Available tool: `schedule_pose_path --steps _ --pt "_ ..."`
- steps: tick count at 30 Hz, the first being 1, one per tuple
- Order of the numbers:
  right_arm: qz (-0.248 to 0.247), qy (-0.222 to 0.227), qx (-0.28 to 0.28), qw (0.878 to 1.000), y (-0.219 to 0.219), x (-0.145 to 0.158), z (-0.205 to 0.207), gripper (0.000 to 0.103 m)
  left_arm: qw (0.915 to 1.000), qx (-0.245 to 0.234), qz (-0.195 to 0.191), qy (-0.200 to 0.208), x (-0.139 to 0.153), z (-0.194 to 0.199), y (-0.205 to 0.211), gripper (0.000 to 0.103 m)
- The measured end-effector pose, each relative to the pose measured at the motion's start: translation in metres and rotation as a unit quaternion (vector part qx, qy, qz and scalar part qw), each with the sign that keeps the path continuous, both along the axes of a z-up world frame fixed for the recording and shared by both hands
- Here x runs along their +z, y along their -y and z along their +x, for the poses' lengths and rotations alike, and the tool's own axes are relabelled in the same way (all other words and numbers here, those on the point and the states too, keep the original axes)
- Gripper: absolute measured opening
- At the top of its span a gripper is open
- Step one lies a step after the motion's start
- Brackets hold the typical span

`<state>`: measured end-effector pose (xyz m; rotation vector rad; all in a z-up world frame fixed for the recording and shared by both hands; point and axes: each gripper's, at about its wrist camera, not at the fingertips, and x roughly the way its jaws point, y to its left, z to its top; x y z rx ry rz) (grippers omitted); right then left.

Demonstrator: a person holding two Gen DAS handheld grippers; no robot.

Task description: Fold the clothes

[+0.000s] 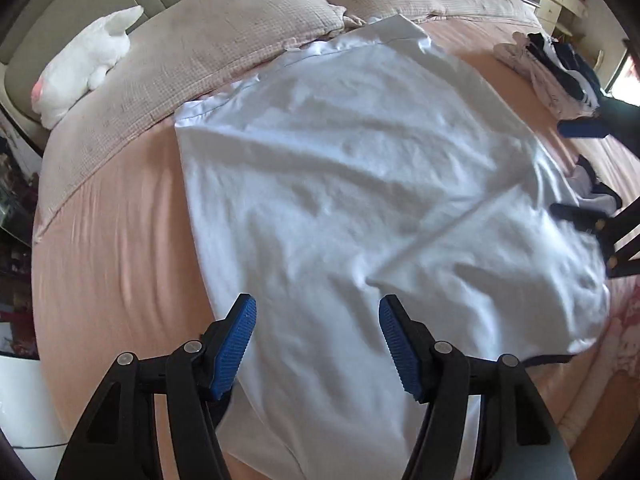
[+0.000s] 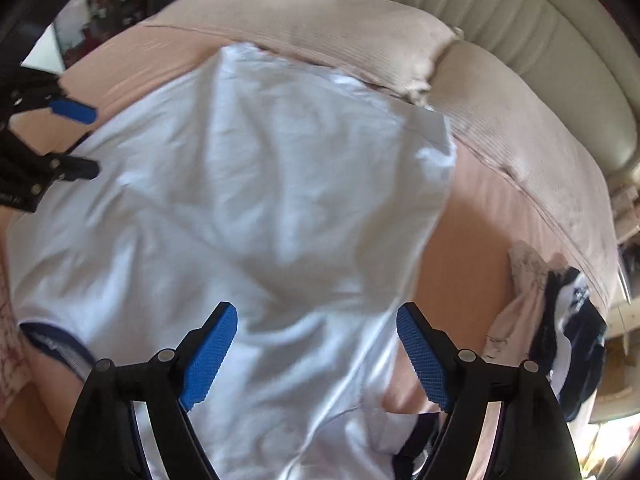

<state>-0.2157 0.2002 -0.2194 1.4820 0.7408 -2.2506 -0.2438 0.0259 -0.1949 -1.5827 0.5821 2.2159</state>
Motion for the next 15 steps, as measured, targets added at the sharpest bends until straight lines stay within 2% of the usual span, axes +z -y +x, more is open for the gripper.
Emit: schedule_pose_path --steps 2,3,5,8,10,11,13,15 --pt "0.071 0.020 0.029 0.997 0.005 -0.027 0.004 0.081 0.9993 -0.014 -0.033 0.013 -0.014 0.020 -0.009 0.062" --pt "0.079 0.031 0.034 0.996 -0.002 -0.037 0.004 0.081 0.9985 -0.022 -0.047 0.020 -0.020 0.029 -0.013 0.062" --pt "0.065 0.052 0.018 0.996 -0.027 -0.040 0.000 0.081 0.9968 -0.040 -0.063 0.030 -0.027 0.046 -0.021 0.062" --pt "0.105 0.056 0.002 0.993 -0.065 -0.041 -0.001 0.082 0.9968 -0.054 -0.049 0.033 -0.027 0.068 -0.032 0.062" --pt "0.075 0.069 -0.036 0.994 -0.084 -0.029 0.001 0.082 0.9971 -0.052 -0.043 0.034 -0.028 0.073 -0.041 0.062" --pt "0.057 0.062 -0.038 0.996 -0.082 -0.019 0.005 0.082 0.9973 -0.050 -0.041 0.034 -0.028 0.074 -0.045 0.062" --pt "0.018 0.040 -0.024 0.999 -0.069 0.000 0.015 0.082 0.9976 -0.046 -0.038 0.035 -0.029 0.076 -0.053 0.062" --pt "-0.019 0.038 0.005 0.999 -0.043 0.010 0.026 0.082 0.9978 -0.043 -0.037 0.035 -0.030 0.079 -0.061 0.062"
